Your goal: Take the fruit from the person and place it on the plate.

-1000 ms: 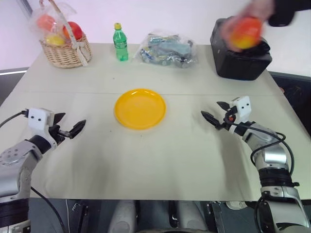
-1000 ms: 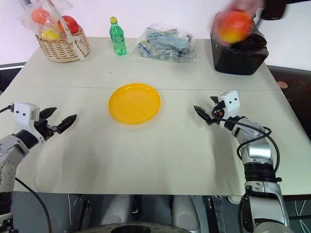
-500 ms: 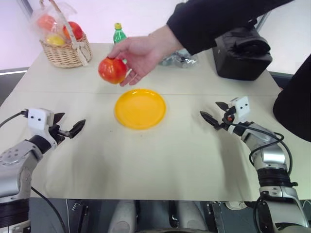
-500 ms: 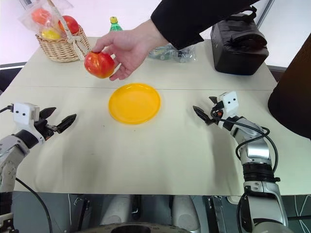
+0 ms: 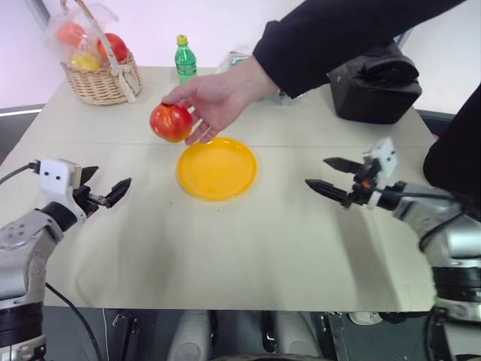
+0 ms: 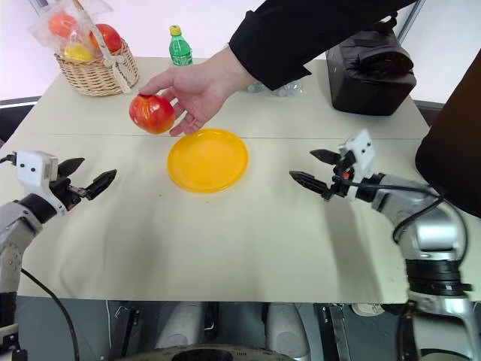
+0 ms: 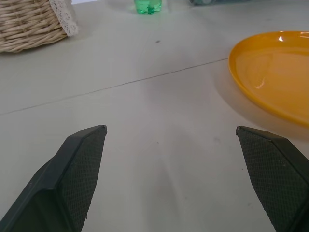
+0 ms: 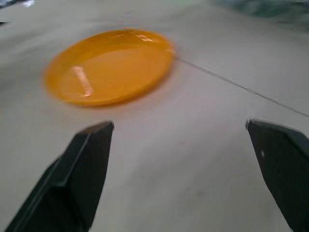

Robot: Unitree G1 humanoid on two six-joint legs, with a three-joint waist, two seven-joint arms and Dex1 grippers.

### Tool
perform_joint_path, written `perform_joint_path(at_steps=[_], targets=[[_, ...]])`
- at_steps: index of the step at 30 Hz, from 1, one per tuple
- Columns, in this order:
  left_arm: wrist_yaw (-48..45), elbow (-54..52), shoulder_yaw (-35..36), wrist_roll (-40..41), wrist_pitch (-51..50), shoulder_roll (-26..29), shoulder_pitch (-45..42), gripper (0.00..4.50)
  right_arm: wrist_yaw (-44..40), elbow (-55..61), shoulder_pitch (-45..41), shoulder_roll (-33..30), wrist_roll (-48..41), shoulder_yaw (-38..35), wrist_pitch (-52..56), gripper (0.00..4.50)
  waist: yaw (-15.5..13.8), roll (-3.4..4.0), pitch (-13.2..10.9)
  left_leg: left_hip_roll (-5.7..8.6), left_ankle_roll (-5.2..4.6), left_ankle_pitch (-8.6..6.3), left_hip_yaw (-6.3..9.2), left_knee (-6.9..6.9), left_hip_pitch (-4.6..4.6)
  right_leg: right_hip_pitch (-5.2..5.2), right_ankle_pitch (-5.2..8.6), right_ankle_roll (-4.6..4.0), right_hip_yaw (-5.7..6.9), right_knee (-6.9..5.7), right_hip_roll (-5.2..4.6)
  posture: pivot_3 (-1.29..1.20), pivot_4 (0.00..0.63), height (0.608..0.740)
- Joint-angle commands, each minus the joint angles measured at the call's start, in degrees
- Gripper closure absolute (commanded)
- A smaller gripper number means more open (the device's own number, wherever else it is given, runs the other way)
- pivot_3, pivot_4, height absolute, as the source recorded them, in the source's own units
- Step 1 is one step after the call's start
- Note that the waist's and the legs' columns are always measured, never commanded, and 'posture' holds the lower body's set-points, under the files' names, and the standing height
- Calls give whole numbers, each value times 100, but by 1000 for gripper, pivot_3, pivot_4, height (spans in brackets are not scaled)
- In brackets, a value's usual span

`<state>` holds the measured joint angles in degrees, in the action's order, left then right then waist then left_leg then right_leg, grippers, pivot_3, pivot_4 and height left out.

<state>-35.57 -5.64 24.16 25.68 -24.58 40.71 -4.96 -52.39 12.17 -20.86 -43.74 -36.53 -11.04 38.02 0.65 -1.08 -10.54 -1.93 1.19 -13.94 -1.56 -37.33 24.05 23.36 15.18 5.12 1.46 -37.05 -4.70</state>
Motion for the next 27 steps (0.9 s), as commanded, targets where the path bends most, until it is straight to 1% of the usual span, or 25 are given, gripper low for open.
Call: perform_joint_path(at_steps=[1,5,8,11,14,16,21,27], targets=[[-144,-289,250,250,-162,224,-143,0,62,881,-382,-234,-1063,-343,884,23,7,-1,0,-2,0,0,-1,1,0,0,3,-6,0,1,0,0,150,740],[-404,-897,460,997,-811,524,-325,0,377,1134,-701,-203,-1481,-393,1222,23,-8,-7,-3,-6,0,0,0,2,4,4,13,-25,0,3,-2,0,150,740],[-476,-1290,484,1617,-1330,706,-651,0,508,1156,-755,-155,-1512,-311,1241,23,-52,-7,-3,2,0,0,1,0,12,6,14,-25,1,6,-10,0,150,740],[-501,-1413,430,1864,-1553,796,-879,0,502,1099,-719,-157,-1388,-187,1149,23,-54,-6,-3,7,0,0,-4,-1,13,5,13,-24,-1,9,-13,0,150,740],[-499,-1460,349,1920,-1608,812,-1030,0,485,1053,-705,-153,-1278,-84,1059,23,-30,-6,-3,12,0,0,-4,-1,12,6,5,-9,0,8,-1,0,150,740],[-417,-1417,226,1887,-1575,729,-1237,0,491,1031,-703,-115,-1233,-40,996,23,-15,-7,-3,11,0,0,-4,0,12,6,5,-9,1,6,7,0,150,740],[-380,-1057,-179,1603,-1290,536,-1718,0,562,1078,-680,5,-1181,19,927,23,-11,-7,-3,11,0,0,-8,-1,12,5,4,-8,3,4,12,0,150,740],[-489,-768,-477,1386,-1107,450,-2042,0,677,1174,-677,20,-1248,-25,977,23,-10,-8,-4,12,0,0,-15,-1,14,6,4,-7,3,5,12,0,150,740]])
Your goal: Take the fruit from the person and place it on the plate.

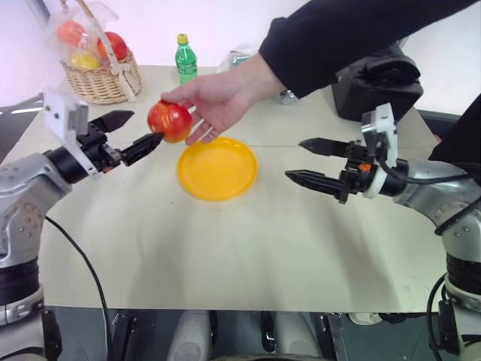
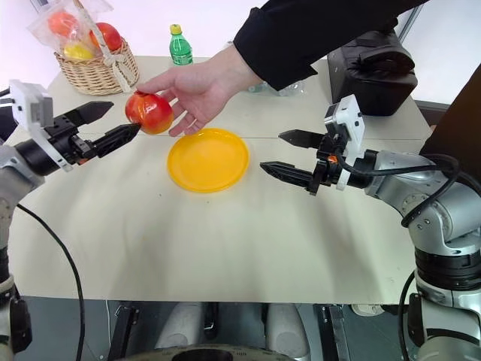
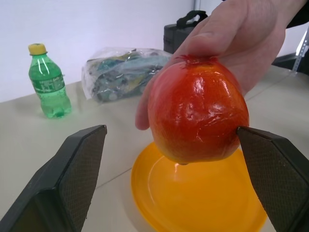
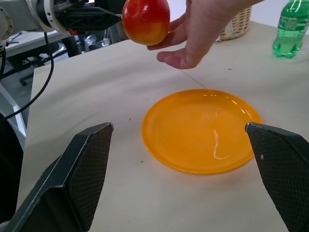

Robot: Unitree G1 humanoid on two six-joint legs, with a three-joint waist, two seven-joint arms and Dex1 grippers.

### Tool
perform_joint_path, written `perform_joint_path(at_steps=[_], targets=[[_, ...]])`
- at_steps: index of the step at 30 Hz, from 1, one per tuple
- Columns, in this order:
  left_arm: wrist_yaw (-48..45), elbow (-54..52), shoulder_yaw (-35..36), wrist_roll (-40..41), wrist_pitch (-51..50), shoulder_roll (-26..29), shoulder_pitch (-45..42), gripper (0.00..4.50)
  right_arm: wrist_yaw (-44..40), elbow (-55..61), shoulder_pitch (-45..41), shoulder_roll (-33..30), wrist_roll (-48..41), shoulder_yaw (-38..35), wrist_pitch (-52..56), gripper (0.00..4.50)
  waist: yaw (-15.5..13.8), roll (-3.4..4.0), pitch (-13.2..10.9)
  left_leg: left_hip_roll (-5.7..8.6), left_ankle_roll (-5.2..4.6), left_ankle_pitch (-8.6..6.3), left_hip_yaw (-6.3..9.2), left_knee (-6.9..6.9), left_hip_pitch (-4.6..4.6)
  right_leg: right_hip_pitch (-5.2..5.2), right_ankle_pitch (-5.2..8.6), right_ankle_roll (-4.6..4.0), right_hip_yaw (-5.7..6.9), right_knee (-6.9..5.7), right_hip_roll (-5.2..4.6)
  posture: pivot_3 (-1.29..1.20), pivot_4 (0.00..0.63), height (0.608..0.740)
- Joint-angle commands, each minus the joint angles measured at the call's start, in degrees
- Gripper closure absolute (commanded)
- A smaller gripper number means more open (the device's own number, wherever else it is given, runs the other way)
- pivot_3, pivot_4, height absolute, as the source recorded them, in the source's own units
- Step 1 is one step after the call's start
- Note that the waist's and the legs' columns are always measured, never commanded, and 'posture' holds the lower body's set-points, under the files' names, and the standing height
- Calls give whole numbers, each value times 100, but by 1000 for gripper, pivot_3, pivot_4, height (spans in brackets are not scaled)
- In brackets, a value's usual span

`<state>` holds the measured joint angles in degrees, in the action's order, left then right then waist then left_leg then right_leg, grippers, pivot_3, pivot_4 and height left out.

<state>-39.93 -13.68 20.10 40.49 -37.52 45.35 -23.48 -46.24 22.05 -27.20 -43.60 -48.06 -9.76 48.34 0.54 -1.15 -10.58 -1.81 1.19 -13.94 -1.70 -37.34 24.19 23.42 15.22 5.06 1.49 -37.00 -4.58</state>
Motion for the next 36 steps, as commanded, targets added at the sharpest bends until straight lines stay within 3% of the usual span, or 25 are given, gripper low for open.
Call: perform_joint_path(at_steps=[1,15,20,27,31,36], targets=[[-70,99,-140,-129,223,-42,-277,0,96,206,-44,10,-116,-169,-40,23,-1,0,0,0,0,0,0,0,0,0,0,0,0,0,0,0,150,740],[-287,492,-561,-373,394,-299,-844,0,402,304,98,157,-59,-124,-179,23,0,-1,0,0,0,0,1,-2,1,0,0,1,1,-2,1,0,150,740],[-281,479,-549,-373,363,-337,-894,1445,444,365,204,179,-44,-123,-227,0,0,-1,0,0,0,0,2,-3,1,0,0,1,1,-2,1,0,150,740],[-207,544,-690,-491,244,-351,-912,1469,462,357,220,199,-17,-106,-246,0,-2,-1,0,0,0,0,2,-5,3,0,-1,2,1,-2,0,0,150,740],[-288,529,-1331,-784,154,-493,-746,1469,458,300,191,241,35,-45,-275,0,-8,0,0,1,0,0,2,-5,3,-1,-1,2,1,-3,0,0,150,740],[-265,1318,-1956,-1394,508,-949,-1157,1469,498,320,163,334,62,20,-275,0,-11,-2,-1,3,0,0,3,-8,4,0,-1,2,2,-5,2,0,150,740]])
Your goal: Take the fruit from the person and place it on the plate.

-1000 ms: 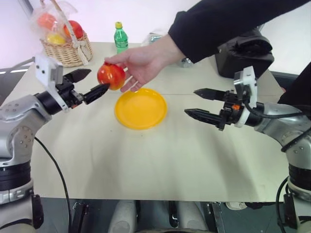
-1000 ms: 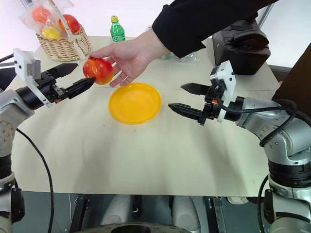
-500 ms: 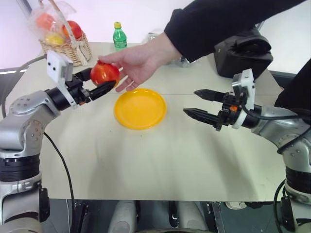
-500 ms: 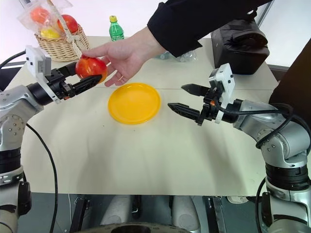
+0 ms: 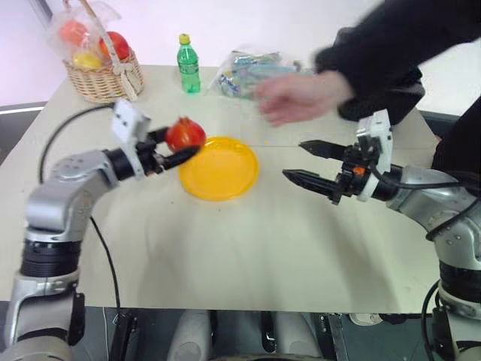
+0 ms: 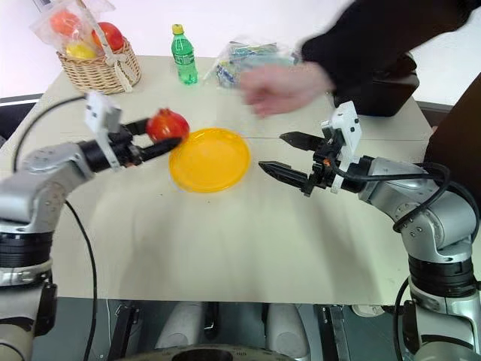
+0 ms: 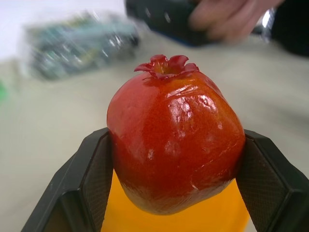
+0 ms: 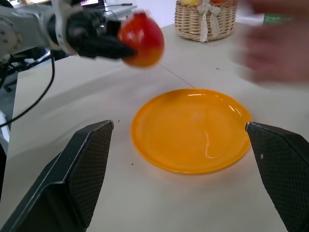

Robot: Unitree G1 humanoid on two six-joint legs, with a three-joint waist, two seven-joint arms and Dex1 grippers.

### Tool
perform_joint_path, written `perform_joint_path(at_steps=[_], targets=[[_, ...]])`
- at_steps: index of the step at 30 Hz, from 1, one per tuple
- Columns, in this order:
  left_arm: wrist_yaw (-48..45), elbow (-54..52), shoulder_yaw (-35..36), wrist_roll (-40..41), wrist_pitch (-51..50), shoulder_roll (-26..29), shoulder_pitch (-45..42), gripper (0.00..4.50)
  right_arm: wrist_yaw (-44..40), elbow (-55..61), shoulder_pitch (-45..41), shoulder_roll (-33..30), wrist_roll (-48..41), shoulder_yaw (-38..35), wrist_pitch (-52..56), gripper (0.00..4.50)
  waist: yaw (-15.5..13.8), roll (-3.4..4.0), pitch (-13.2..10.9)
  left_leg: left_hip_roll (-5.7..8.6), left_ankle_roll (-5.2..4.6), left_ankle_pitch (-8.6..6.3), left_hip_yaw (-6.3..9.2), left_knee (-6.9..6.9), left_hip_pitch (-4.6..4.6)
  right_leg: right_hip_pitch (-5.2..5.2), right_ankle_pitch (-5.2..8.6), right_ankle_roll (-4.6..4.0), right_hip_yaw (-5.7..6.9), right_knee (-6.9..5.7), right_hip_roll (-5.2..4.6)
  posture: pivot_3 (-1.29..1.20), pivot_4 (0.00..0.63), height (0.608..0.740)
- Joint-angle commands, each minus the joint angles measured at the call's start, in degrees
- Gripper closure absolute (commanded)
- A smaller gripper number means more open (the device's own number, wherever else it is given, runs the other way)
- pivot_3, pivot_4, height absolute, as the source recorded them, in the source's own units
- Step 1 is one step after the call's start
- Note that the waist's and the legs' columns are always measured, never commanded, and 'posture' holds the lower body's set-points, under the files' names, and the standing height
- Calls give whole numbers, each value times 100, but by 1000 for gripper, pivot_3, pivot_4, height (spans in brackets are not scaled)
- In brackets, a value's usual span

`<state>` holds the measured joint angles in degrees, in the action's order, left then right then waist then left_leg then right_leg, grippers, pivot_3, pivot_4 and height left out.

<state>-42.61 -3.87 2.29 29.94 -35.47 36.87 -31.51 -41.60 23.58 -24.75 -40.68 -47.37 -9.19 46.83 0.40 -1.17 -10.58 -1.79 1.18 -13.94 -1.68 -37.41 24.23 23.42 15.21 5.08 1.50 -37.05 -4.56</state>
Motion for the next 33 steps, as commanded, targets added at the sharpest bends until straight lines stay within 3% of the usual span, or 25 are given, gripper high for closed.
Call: perform_joint_path(at_steps=[1,4,7,15,21,26,33], targets=[[-31,513,-269,-460,398,-175,-460,1469,46,182,-75,58,-7,-31,-121,0,3,0,0,0,0,0,1,-2,1,0,0,0,1,-1,1,0,150,740],[-137,1115,-562,-864,647,-328,-799,1469,92,241,-30,96,12,-3,-122,0,4,0,0,1,0,0,2,-3,4,2,0,0,2,-1,2,0,150,740],[-311,1557,-753,-1125,814,-422,-1029,27,165,298,33,126,3,-19,-118,0,8,0,0,2,0,0,1,-3,5,2,0,0,2,-1,2,0,150,740],[-326,2031,-633,-1452,1198,-541,-1278,27,309,440,187,138,-44,-82,-112,0,13,0,0,1,0,0,3,-3,6,4,0,1,3,-3,2,0,150,740],[-68,1649,375,-1031,1161,-260,-1239,27,338,307,163,167,57,-99,-238,0,33,-1,-1,0,0,0,5,-4,8,4,0,1,3,-3,1,0,150,740],[127,530,1403,-593,535,338,-130,27,426,-480,-111,402,763,65,-956,0,86,2,1,-6,0,0,9,6,-3,10,0,1,-5,-5,3,0,150,740],[578,-685,2166,-346,336,220,1701,27,369,-1834,-516,745,2068,628,-2170,0,-15,-1,-1,-5,1,0,2,-6,2,2,0,0,-1,-6,-3,0,150,740]])
